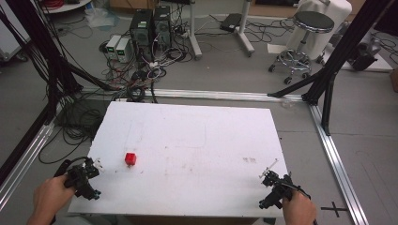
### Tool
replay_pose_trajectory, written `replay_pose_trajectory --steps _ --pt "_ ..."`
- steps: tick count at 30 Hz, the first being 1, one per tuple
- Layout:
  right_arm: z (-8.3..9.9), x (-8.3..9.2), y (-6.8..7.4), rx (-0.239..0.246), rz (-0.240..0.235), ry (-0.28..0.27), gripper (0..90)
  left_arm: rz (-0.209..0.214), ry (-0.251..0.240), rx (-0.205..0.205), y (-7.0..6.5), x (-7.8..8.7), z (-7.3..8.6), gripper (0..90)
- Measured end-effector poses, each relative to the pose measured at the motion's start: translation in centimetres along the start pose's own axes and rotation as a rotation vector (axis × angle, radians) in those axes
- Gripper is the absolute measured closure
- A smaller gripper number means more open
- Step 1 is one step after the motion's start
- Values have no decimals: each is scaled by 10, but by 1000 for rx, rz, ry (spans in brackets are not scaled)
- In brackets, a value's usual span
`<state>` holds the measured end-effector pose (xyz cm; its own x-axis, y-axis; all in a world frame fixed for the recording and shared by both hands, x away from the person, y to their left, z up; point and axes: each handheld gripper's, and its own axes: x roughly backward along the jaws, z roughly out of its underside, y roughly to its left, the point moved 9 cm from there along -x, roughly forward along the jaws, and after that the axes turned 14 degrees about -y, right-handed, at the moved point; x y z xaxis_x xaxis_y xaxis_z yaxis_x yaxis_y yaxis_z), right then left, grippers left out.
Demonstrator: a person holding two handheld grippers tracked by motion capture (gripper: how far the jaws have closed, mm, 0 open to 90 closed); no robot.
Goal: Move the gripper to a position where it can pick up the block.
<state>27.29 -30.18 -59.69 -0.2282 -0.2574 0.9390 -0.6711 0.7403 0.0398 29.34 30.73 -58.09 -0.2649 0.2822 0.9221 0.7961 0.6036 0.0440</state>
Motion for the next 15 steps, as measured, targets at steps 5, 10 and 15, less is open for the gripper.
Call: replay_pose_trajectory --steps 5,10,15 --pt "1 0 0 3 -5 -1 31 12 1 0 -1 1 0 223" --pt "0 0 1 -2 -5 -5 31 21 -12 11 -1 2 -3 223" --pt "-1 0 1 0 -6 -8 31 23 -23 18 1 4 -6 223"
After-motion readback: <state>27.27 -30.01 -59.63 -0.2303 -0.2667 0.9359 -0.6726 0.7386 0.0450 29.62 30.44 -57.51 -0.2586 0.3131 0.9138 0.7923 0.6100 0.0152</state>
